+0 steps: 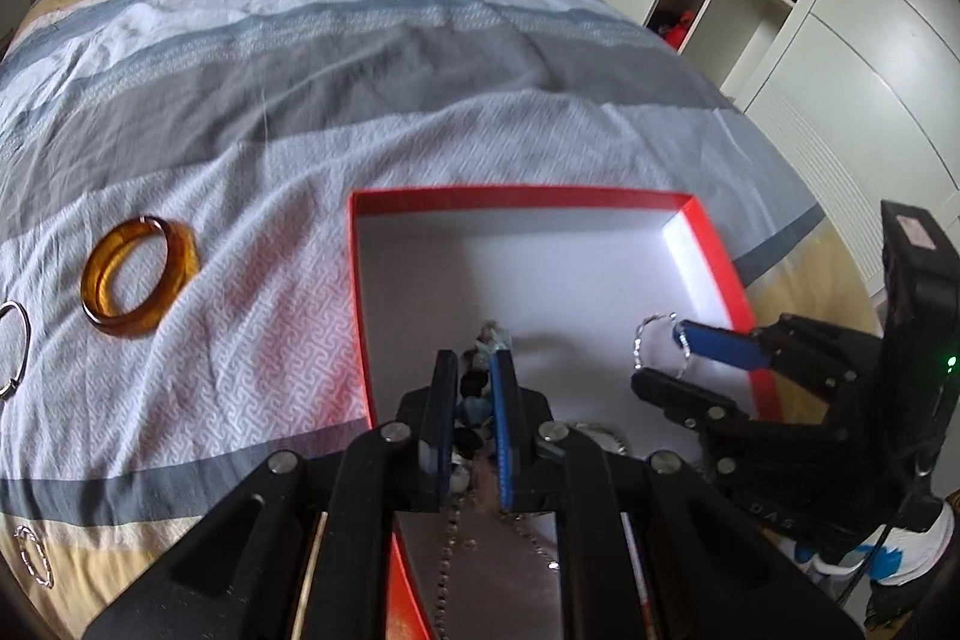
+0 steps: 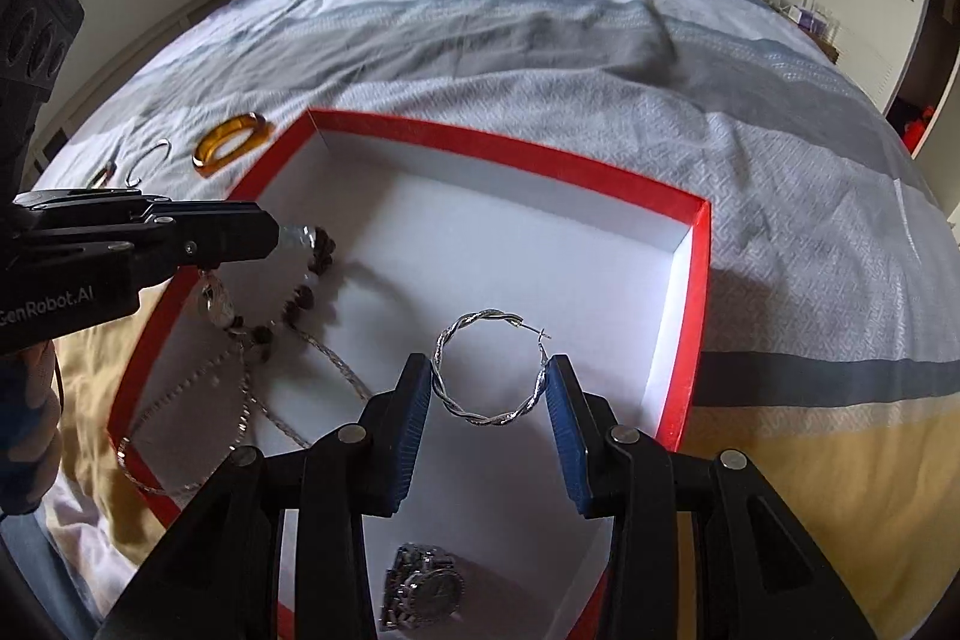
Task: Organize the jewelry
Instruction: 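Carry the bracelet into the red box and open the left tool while the right tool drops the hoop there, then withdraw both tools from the red box back over the bed, then grasp a small silver ring with the left tool while the right tool grasps another twisted silver hoop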
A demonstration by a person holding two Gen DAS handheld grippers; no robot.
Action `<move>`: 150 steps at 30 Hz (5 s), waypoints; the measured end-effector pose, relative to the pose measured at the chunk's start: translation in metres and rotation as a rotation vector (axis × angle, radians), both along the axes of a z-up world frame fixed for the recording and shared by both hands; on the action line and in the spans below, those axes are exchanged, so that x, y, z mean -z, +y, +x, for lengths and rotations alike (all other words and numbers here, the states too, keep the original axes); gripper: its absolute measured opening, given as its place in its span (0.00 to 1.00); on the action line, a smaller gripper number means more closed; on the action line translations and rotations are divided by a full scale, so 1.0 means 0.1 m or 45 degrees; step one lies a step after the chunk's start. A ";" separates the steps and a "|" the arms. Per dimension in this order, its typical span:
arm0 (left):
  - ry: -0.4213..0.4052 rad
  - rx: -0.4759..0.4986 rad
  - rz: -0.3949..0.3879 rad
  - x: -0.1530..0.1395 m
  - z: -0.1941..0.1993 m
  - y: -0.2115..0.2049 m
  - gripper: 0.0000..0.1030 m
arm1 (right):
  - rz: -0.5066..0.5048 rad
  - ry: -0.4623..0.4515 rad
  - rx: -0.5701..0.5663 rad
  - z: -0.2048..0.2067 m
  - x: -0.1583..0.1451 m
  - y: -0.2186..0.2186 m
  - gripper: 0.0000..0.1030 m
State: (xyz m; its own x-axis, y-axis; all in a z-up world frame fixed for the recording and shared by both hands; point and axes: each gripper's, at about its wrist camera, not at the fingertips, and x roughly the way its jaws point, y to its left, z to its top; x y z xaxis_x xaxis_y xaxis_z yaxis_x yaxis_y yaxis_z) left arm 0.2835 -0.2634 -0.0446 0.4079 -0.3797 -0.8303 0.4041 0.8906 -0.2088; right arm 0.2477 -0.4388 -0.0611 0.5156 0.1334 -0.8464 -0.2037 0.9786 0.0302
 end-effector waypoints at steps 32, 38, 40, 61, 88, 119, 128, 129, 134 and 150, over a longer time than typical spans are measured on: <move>-0.112 -0.054 -0.044 -0.75 -0.97 0.57 0.32 | -0.149 -0.190 0.005 -1.22 -0.87 0.42 0.53; -0.170 -0.118 -0.034 -0.96 -1.44 1.00 0.32 | -0.175 -0.243 0.006 -1.64 -1.15 0.66 0.53; -0.185 -0.147 -0.019 -1.02 -1.60 1.17 0.32 | -0.181 -0.255 -0.002 -1.78 -1.22 0.78 0.53; -0.277 -0.460 0.067 -1.10 -3.02 2.71 0.32 | -0.287 -0.360 -0.164 -2.80 -1.53 1.94 0.60; -0.086 -0.650 0.082 -0.39 -2.88 3.56 0.41 | -0.244 -0.231 -0.315 -2.36 -1.19 2.43 0.61; -0.117 -0.655 0.137 0.23 -0.65 4.36 0.41 | 0.081 0.018 -0.459 -0.24 0.02 3.73 0.50; -0.150 -0.639 0.213 0.35 -0.54 4.25 0.26 | 0.107 0.002 -0.452 -0.11 0.19 3.77 0.39; -0.155 -0.639 0.218 0.35 -0.54 4.24 0.22 | 0.116 0.001 -0.452 -0.11 0.19 3.76 0.39; -0.159 -0.646 0.208 0.30 -0.61 4.23 0.18 | 0.135 -0.008 -0.459 -0.12 0.17 3.74 0.39; -0.198 -0.617 0.165 -0.26 -1.42 3.96 0.18 | 0.189 -0.091 -0.406 -0.85 -0.42 3.32 0.38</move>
State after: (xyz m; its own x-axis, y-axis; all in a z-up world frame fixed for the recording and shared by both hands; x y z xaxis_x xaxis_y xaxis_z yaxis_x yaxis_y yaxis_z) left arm 0.1415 0.1326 -0.0189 0.6332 -0.0147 -0.7739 -0.0435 0.9976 -0.0545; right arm 0.1623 -0.1068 -0.0191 0.4852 0.4161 -0.7690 -0.5047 0.8515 0.1423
